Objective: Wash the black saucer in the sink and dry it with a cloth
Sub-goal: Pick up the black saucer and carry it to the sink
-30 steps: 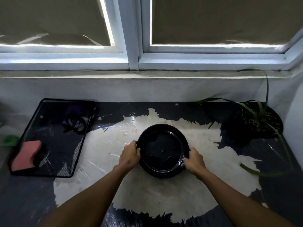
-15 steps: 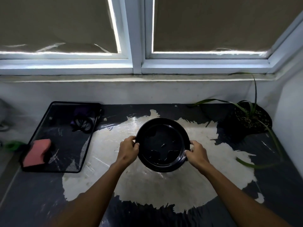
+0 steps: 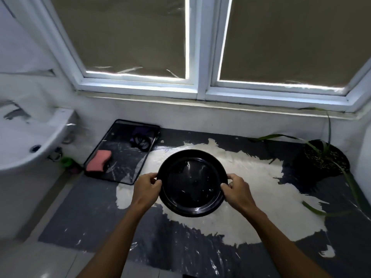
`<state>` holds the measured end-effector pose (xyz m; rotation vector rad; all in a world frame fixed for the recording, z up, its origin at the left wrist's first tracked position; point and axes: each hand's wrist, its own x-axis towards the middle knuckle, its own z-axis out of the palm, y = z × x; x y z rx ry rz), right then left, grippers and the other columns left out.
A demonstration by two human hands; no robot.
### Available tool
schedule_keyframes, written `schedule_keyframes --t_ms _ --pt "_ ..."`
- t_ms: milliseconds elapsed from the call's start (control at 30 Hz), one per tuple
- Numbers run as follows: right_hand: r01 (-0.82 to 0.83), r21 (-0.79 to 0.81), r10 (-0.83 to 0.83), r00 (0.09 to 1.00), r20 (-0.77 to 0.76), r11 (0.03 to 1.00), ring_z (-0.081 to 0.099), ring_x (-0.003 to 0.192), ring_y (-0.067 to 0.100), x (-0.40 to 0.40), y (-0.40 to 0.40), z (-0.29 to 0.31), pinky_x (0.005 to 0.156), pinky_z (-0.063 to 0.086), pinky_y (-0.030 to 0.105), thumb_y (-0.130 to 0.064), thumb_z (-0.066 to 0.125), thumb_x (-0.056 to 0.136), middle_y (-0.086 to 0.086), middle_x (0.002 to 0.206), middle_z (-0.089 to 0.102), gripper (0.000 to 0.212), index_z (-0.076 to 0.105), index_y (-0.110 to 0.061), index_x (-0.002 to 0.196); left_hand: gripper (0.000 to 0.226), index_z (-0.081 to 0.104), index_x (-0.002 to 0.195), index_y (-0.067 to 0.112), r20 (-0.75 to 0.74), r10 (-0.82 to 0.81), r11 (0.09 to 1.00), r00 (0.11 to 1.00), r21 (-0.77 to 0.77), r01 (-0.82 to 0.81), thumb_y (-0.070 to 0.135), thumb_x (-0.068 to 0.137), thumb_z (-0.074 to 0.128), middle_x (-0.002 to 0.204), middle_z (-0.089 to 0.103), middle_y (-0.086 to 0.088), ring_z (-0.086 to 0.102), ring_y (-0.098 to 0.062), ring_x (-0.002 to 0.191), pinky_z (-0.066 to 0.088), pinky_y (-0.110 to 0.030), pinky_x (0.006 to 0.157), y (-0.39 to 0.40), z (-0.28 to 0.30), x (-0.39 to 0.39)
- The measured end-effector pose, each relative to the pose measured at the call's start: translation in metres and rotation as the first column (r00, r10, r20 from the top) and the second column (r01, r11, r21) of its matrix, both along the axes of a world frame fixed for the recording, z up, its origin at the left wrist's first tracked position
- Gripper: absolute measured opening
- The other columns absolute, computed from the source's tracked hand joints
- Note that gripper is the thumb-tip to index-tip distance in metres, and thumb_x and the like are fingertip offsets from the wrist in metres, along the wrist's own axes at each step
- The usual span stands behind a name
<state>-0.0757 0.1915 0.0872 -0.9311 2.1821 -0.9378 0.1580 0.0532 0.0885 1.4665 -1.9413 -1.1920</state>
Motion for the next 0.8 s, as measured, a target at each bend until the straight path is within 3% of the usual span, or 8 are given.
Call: schedule_keyframes --t_ms 133,233,400,467,600,733,800 --pt "-0.084 -0.033 0.084 0.996 0.004 0.996 0.066 0.061 0.03 0.036 -0.009 0.007 0.062 0.059 0.046 -0.012 0.053 0.094 0.013 0.064 0.066 0.029 0.059 -0.011 0.122 0.021 0.074 0.074 0.029 -0.052 0.129 0.992 0.99 -0.01 -0.13 0.018 0.074 0.055 0.063 0.069 -0.012 0.059 -0.016 0.054 0.055 -0.045 0.061 0.016 0.012 0.048" --pt "-0.147 -0.057 0.147 0.989 0.003 0.988 0.066 0.064 0.031 0.066 -0.023 0.016 0.062 0.057 0.039 -0.011 0.053 0.094 0.015 0.066 0.066 0.031 0.06 -0.011 0.124 0.026 0.073 0.076 0.029 -0.057 0.209 0.978 0.976 -0.013 -0.21 0.009 0.083 0.057 0.067 0.072 -0.011 0.061 -0.015 0.056 0.055 -0.042 0.061 0.019 0.017 0.087" --pt "-0.282 -0.078 0.283 0.959 0.003 0.956 0.064 0.058 0.03 0.126 -0.06 0.029 0.062 0.056 0.039 -0.012 0.055 0.092 0.018 0.064 0.067 0.03 0.062 -0.015 0.121 0.041 0.069 0.078 0.032 -0.139 0.328 0.944 0.934 0.003 -0.331 -0.002 0.092 0.051 0.063 0.07 0.002 0.057 0.001 0.049 0.047 -0.019 0.05 0.016 0.027 0.158" --pt "-0.328 -0.077 0.329 0.944 -0.01 0.941 0.06 0.052 0.021 0.15 -0.079 0.034 0.059 0.053 0.032 -0.013 0.056 0.091 0.018 0.063 0.067 0.029 0.063 -0.015 0.119 0.043 0.068 0.075 0.032 -0.174 0.383 0.922 0.907 0.012 -0.387 -0.001 0.094 0.05 0.06 0.068 0.003 0.06 -0.003 0.05 0.046 -0.015 0.046 0.009 0.031 0.186" --pt "-0.395 -0.095 0.396 0.918 -0.007 0.914 0.06 0.051 0.016 0.21 -0.125 0.037 0.056 0.05 0.027 -0.012 0.056 0.092 0.013 0.059 0.066 0.023 0.065 -0.016 0.113 0.039 0.069 0.076 0.032 -0.191 0.432 0.898 0.881 0.007 -0.439 0.004 0.095 0.051 0.068 0.071 -0.012 0.062 -0.015 0.055 0.048 -0.022 0.048 -0.02 0.036 0.254" --pt "-0.414 -0.142 0.426 0.903 0.062 0.899 0.063 0.057 0.013 0.281 -0.174 0.033 0.06 0.056 0.033 -0.008 0.056 0.092 0.002 0.063 0.067 0.024 0.066 -0.02 0.111 0.04 0.071 0.075 0.026 -0.209 0.432 0.899 0.877 0.022 -0.438 0.002 0.096 0.047 0.073 0.071 -0.02 0.059 -0.016 0.055 0.046 -0.026 0.051 -0.06 0.039 0.329" --pt "-0.428 -0.15 0.443 0.893 0.078 0.891 0.066 0.063 0.012 0.315 -0.2 0.028 0.066 0.058 0.038 -0.008 0.057 0.092 -0.004 0.069 0.069 0.023 0.067 -0.017 0.11 0.04 0.069 0.075 0.023 -0.195 0.427 0.903 0.883 0.031 -0.429 0.001 0.097 0.043 0.074 0.069 -0.022 0.056 -0.015 0.056 0.041 -0.022 0.048 -0.079 0.041 0.367"
